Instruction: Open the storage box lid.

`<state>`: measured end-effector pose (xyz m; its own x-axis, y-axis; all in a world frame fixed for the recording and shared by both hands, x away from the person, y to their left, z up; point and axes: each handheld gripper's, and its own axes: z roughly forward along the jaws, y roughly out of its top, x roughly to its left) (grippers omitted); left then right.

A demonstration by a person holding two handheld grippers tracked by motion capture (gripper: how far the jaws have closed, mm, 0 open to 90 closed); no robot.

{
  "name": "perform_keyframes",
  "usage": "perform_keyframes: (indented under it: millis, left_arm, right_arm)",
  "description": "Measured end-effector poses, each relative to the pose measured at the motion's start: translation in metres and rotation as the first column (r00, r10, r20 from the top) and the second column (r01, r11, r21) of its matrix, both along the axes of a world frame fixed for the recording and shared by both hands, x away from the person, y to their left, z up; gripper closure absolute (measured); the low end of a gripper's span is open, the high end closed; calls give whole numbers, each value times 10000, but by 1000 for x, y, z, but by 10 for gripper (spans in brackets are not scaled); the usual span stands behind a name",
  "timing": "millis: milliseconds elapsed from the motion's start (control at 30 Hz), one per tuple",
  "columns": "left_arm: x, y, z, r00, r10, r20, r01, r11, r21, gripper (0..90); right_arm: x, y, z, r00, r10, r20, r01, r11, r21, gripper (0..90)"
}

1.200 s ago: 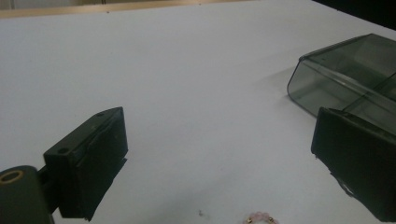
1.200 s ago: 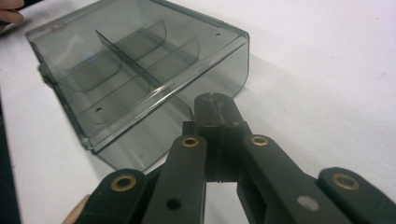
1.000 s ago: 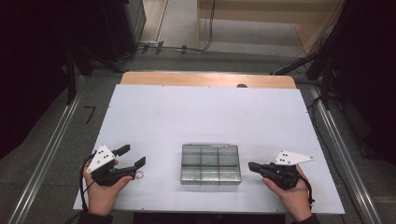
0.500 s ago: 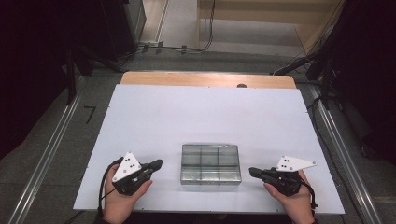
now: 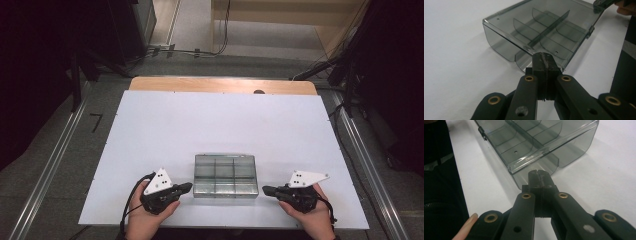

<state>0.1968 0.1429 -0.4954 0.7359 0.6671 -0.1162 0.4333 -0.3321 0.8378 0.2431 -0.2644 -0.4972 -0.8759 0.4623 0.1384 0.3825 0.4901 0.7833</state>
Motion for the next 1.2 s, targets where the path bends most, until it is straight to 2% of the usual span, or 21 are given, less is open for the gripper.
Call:
perform_keyframes:
  millis: [100, 533, 567, 600, 667, 767, 833, 967, 1167, 1200]
  left_arm:
    - [4, 0, -6, 9994, 63, -334, -64, 10000, -18, 898]
    - [4, 2, -9, 9971, -302, -693, 294, 9995, -128, 898]
    - [3, 3, -9, 9971, -351, -676, 341, 9993, -163, 898]
    - [3, 3, -9, 9970, -402, -656, 387, 9990, -236, 899]
    - [2, 4, -8, 9969, -523, -594, 500, 9980, -393, 899]
    - [1, 3, -7, 9972, -541, -518, 523, 9980, -345, 898]
    - [1, 4, -7, 9965, -654, -524, 628, 9968, -493, 899]
    - [0, 3, -6, 9971, -671, -351, 652, 9965, -528, 899]
    - [-2, 2, -3, 9979, -614, 228, 633, 9937, -925, 898]
    - [-2, 2, -3, 9979, -614, 228, 633, 9937, -925, 898]
  right_arm:
    - [0, 3, -1, 9999, 119, -36, -119, 9999, -71, 884]
    - [-2, 10, -2, 9993, 366, 108, -364, 9992, -172, 883]
    - [-2, 10, -2, 9993, 366, 108, -364, 9992, -172, 883]
    - [-2, 9, -1, 9990, 442, 85, -442, 9990, 23, 884]
    - [-2, 9, -1, 9990, 441, 120, -441, 9990, -28, 884]
    - [-2, 10, -1, 9988, 472, 163, -473, 9989, 43, 884]
    - [-2, 10, 0, 9987, 480, 160, -482, 9988, 101, 884]
    - [-3, 11, 3, 9985, 475, 279, -480, 9987, 157, 884]
    - [-5, 9, 10, 9984, 227, 522, -248, 9989, 410, 884]
    - [-5, 9, 11, 9980, 210, 588, -236, 9987, 447, 884]
